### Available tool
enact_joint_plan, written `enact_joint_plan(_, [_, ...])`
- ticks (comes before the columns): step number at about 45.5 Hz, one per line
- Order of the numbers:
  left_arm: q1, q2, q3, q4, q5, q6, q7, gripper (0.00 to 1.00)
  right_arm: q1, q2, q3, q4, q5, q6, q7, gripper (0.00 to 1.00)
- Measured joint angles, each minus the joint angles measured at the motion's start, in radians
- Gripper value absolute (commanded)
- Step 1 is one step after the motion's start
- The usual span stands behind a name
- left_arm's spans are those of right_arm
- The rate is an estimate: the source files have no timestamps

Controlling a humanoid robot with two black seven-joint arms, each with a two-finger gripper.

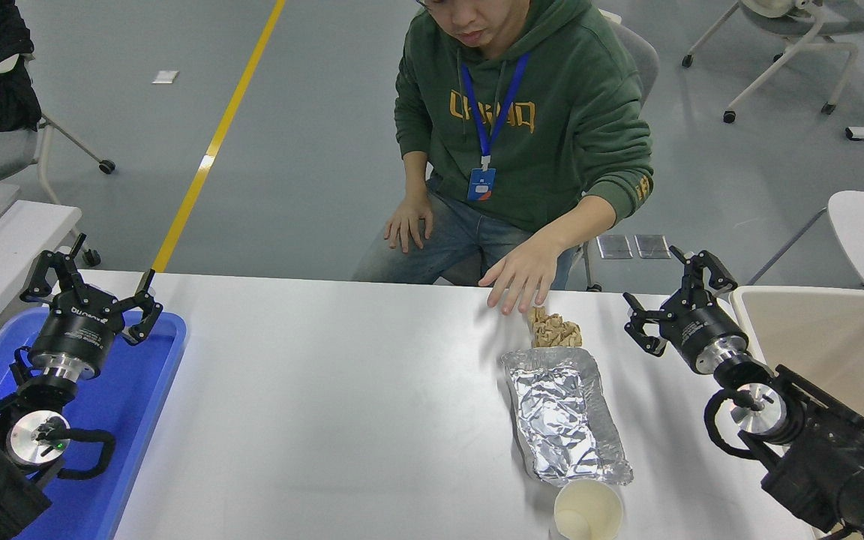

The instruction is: Clean the table surface

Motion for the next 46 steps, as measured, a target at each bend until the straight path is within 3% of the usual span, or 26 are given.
enact_joint_plan(46, [0.0, 0.001, 0.005, 0.0, 0.0, 0.0, -0.001, 1.0, 0.009, -0.02, -0.005, -0.004, -0.001, -0.008, 0.0, 1.0])
